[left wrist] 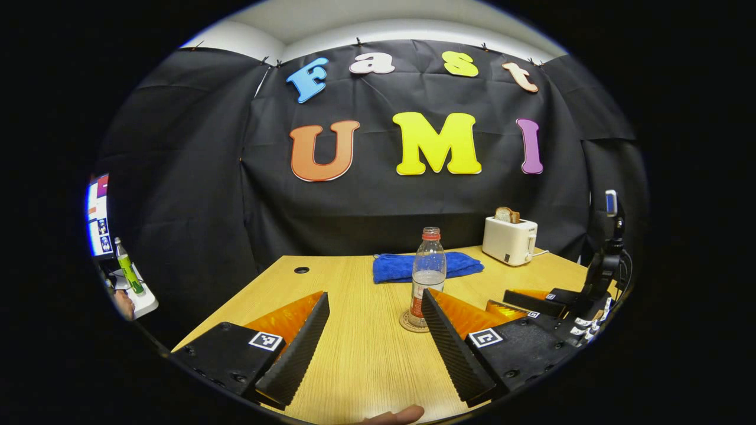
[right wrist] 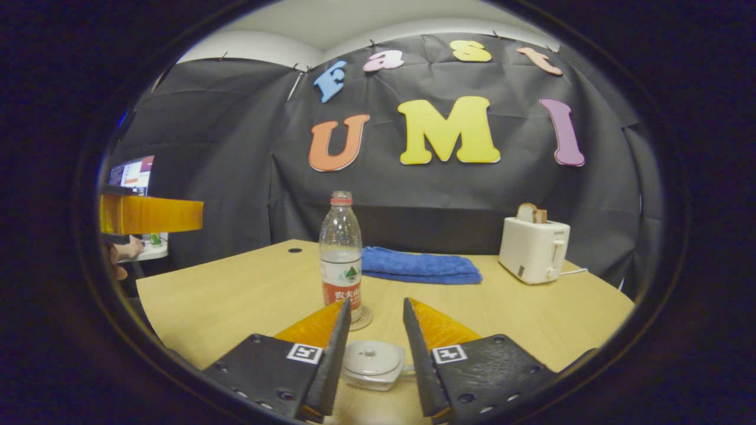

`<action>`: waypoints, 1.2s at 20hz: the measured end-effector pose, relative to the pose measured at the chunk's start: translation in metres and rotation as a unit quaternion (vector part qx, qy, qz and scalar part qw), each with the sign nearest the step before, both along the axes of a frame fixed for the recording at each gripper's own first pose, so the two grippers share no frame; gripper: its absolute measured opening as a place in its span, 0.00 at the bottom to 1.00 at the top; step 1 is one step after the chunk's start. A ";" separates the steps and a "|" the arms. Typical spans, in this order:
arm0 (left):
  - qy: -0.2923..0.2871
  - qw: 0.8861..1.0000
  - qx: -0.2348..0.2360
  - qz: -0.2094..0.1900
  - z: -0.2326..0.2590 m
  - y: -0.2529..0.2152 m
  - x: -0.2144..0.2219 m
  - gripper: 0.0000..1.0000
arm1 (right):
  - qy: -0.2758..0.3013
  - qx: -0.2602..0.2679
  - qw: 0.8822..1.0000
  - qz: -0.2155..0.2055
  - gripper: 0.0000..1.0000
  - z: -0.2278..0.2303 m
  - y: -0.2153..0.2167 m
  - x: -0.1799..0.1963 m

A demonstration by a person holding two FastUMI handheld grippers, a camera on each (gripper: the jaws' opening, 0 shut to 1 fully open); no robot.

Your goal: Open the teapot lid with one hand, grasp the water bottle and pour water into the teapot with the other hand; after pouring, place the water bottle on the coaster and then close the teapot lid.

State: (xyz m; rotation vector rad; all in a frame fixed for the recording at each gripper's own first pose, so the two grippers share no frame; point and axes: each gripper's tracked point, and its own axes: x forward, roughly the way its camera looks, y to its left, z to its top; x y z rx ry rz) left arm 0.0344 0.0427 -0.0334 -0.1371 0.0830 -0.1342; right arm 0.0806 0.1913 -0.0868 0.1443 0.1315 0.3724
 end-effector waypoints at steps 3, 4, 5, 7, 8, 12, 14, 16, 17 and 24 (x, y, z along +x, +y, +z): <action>-0.003 1.000 0.005 0.005 0.003 -0.002 -0.002 0.98 | -0.017 -0.010 1.000 -0.011 0.76 0.017 -0.016 -0.008; -0.005 1.000 0.008 0.009 0.005 -0.003 -0.003 0.98 | -0.023 -0.013 1.000 -0.012 0.86 0.024 -0.020 -0.012; -0.009 1.000 0.011 0.015 0.007 -0.002 -0.005 0.98 | -0.027 -0.015 0.999 -0.015 0.92 0.030 -0.026 -0.016; -0.012 1.000 0.010 0.024 0.009 -0.004 -0.007 0.98 | -0.041 -0.019 0.998 -0.034 0.97 0.049 -0.044 -0.024; -0.011 1.000 0.008 0.024 0.011 -0.006 -0.008 0.98 | -0.049 -0.020 0.998 -0.042 0.95 0.058 -0.053 -0.028; -0.018 0.999 0.020 0.034 0.020 -0.008 -0.019 0.99 | -0.057 -0.018 0.994 -0.091 0.97 0.086 -0.098 -0.040; -0.029 0.998 0.030 0.044 0.027 -0.008 -0.024 0.98 | -0.054 -0.015 0.992 -0.113 0.95 0.093 -0.124 -0.047; -0.042 0.997 0.038 0.057 0.034 -0.007 -0.028 0.98 | -0.061 0.006 0.992 -0.109 0.97 0.102 -0.146 -0.060; -0.047 0.996 0.038 0.059 0.035 -0.010 -0.030 0.98 | -0.068 0.017 0.991 -0.116 0.95 0.107 -0.168 -0.065; -0.045 0.994 0.021 0.098 0.024 -0.009 -0.017 0.98 | -0.058 0.020 0.989 -0.136 0.96 0.088 -0.217 -0.066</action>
